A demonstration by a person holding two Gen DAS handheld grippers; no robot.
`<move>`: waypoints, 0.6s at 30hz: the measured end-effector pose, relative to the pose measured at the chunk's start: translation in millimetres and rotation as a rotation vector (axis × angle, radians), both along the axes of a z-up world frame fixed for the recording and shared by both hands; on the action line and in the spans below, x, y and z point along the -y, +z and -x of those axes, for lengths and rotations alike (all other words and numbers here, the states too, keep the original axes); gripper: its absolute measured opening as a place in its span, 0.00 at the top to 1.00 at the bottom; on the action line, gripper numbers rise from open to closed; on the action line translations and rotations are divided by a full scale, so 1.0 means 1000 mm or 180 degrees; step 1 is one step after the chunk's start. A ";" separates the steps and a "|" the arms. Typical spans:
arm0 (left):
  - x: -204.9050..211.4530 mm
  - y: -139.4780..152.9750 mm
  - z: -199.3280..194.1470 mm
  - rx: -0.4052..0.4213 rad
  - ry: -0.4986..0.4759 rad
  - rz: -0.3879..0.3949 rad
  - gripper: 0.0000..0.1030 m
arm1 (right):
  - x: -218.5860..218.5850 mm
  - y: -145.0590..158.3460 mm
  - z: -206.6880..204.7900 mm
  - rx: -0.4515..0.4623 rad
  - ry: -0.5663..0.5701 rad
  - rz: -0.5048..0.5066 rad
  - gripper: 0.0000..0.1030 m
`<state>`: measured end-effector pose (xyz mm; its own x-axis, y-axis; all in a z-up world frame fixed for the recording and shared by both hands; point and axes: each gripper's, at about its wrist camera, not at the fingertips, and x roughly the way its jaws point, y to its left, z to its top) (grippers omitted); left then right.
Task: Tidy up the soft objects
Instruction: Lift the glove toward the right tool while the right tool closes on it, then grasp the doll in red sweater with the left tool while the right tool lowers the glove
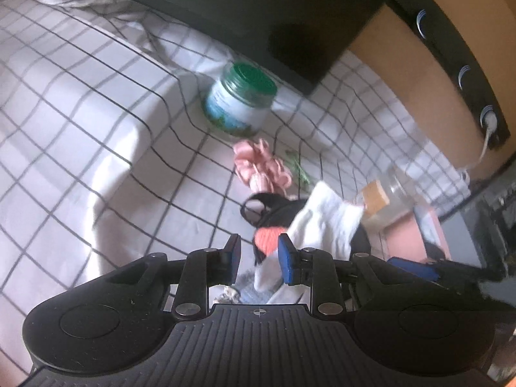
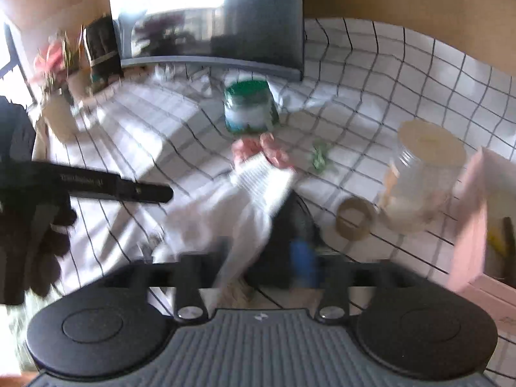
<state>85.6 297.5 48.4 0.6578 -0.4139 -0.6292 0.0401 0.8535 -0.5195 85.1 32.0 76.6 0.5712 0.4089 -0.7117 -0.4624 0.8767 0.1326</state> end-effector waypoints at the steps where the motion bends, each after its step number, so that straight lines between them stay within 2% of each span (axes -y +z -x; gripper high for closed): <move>1: -0.002 0.001 0.002 0.0014 0.0039 -0.0023 0.73 | -0.008 0.001 -0.001 0.0063 -0.0030 -0.0047 0.23; 7: -0.013 0.007 0.015 0.0013 0.0139 -0.0130 0.73 | -0.068 -0.020 -0.025 -0.0095 -0.0110 0.0152 0.20; 10: -0.014 0.006 0.021 0.0004 0.0112 -0.0164 0.73 | -0.080 -0.030 -0.039 -0.0105 -0.0172 0.0254 0.21; 11: -0.015 0.006 0.023 0.0002 0.0097 -0.0169 0.73 | -0.079 -0.030 -0.042 -0.0092 -0.0202 0.0239 0.30; 12: -0.016 0.005 0.024 0.0002 0.0074 -0.0176 0.73 | -0.076 -0.029 -0.044 -0.0079 -0.0213 0.0211 0.54; 15: -0.017 0.000 0.026 -0.0012 0.0040 -0.0169 0.73 | -0.063 -0.021 -0.049 -0.0077 -0.0155 0.0120 0.92; 18: -0.014 -0.005 0.020 -0.0034 -0.0013 -0.0141 0.73 | -0.043 -0.004 -0.040 0.0015 -0.0120 0.0050 0.95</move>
